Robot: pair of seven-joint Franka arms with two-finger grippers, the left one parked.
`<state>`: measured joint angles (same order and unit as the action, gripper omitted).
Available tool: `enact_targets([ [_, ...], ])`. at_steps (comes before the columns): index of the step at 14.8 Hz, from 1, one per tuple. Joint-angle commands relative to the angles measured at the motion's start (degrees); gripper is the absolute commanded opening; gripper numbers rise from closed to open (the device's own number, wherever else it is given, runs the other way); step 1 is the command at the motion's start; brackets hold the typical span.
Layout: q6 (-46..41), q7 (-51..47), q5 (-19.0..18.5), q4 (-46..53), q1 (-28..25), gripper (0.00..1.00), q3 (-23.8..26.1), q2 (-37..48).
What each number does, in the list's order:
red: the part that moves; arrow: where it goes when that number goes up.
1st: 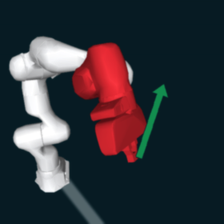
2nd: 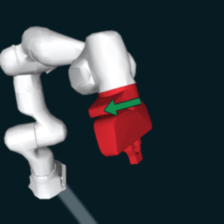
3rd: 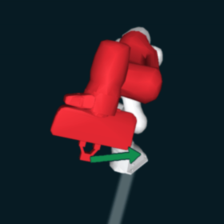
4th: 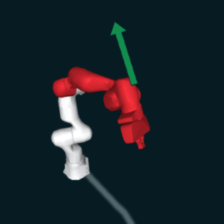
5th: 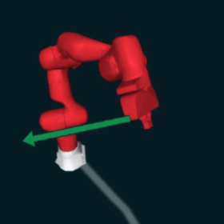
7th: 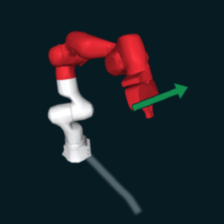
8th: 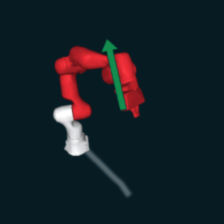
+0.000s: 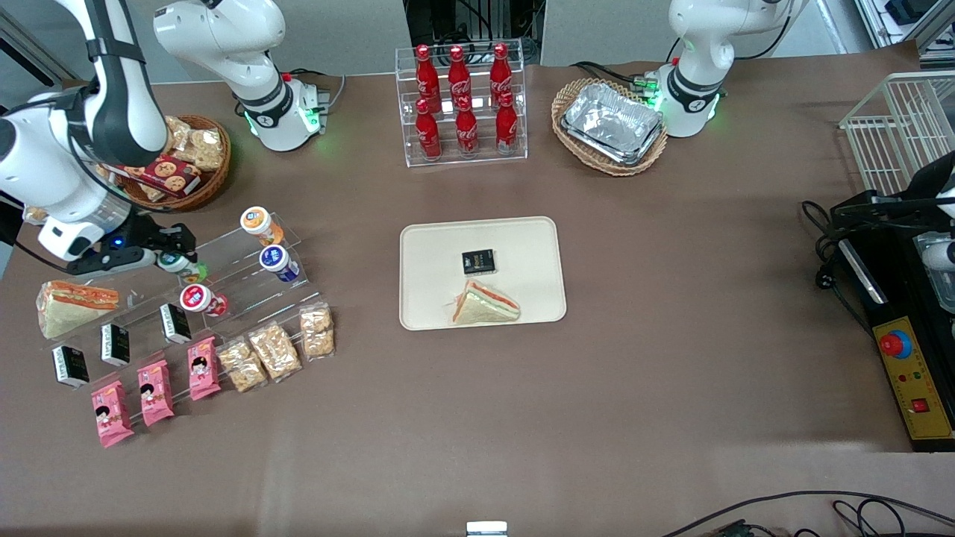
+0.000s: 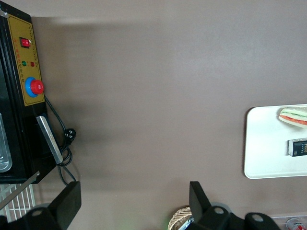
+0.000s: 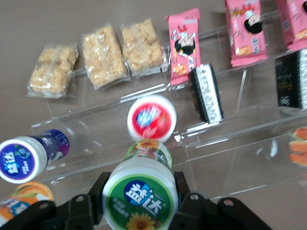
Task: Place green gum on tray
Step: 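Lower the right gripper and grasp the green-lidded yogurt bottle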
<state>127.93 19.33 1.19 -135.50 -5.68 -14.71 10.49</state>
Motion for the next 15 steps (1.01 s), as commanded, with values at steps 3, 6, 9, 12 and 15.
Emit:
enact_targets([
  [3,-13.91,-0.7,0.83,14.45,0.06,0.26,0.29,-1.88],
  [6,-21.91,-2.98,0.74,21.84,-0.03,0.27,0.38,-1.97],
  [9,-26.23,-3.07,0.83,26.33,0.06,0.27,0.38,-2.06],
  [12,-27.64,-6.75,0.83,28.18,-0.2,0.27,0.91,-1.88],
  [15,-30.36,-15.34,0.83,30.99,-3.45,0.27,3.01,-1.88],
])
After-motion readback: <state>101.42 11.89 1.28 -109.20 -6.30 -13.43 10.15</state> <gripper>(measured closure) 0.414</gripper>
